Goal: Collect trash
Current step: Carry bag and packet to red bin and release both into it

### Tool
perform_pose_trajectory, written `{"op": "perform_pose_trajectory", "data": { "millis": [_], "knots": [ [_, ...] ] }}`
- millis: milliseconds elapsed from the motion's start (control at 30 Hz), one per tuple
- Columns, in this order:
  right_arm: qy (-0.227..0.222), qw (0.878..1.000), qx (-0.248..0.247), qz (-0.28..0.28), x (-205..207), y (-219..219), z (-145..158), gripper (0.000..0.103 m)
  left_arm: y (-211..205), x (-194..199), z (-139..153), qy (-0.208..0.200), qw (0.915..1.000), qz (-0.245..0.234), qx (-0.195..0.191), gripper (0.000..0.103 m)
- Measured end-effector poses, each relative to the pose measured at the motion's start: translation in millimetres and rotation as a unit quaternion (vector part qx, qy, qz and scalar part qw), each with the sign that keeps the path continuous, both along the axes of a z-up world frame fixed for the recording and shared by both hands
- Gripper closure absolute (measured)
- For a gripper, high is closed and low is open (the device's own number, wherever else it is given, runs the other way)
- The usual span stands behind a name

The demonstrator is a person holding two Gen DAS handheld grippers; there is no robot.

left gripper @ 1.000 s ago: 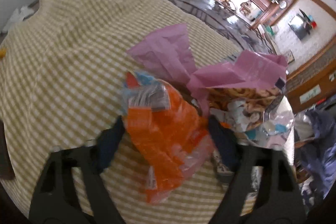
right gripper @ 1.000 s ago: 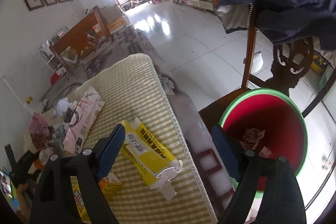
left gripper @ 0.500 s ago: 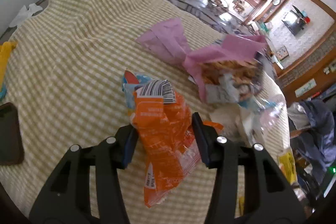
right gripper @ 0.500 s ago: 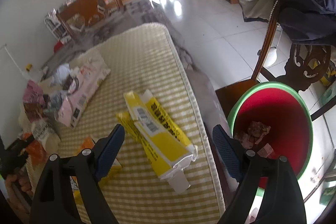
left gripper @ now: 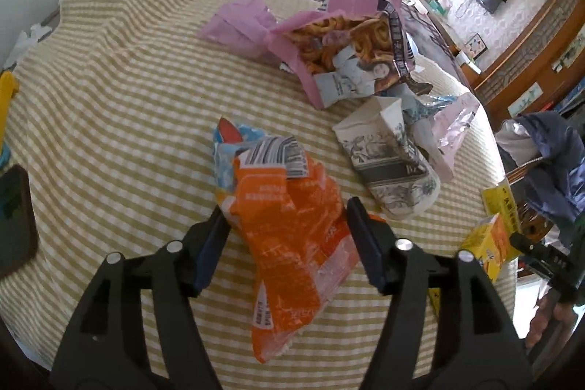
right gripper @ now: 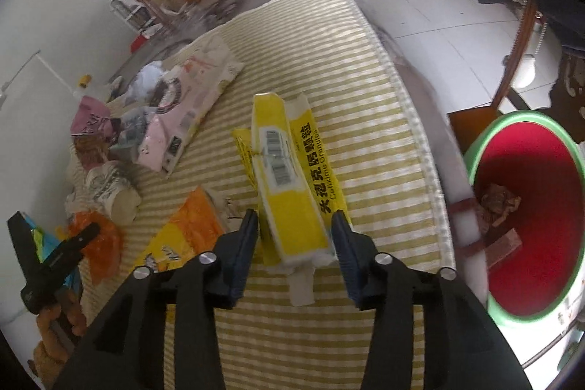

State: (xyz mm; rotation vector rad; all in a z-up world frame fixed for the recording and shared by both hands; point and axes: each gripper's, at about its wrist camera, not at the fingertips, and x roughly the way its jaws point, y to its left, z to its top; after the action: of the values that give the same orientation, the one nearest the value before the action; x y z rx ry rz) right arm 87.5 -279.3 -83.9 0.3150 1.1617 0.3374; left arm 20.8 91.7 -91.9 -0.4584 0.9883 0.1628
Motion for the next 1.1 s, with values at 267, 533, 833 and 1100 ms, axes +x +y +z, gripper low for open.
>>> {"op": "perform_pose_trajectory", "data": {
  "millis": [267, 533, 833, 1100],
  "knots": [
    [-0.013, 0.998, 0.008, -0.06, 6, -19, 5, 0.036, -5, -7, -5, -0.002, 0.9997, 0.023, -0.012, 0.036],
    [0.018, 0.999, -0.01, -0.05, 20, -1, -14, 0.033, -14, -6, -9, -0.006, 1.0, 0.008, 0.002, 0.051],
    [-0.035, 0.998, -0.037, -0.041, 13, 5, -2, 0.065, -26, -15, 14, -0.064, 0.9951, 0.012, 0.075, 0.06],
    [-0.078, 0.993, 0.014, -0.083, 3, -19, 23, 0.066, -46, -28, 32, -0.08, 0.9942, 0.004, 0.071, 0.06]
  ]
}}
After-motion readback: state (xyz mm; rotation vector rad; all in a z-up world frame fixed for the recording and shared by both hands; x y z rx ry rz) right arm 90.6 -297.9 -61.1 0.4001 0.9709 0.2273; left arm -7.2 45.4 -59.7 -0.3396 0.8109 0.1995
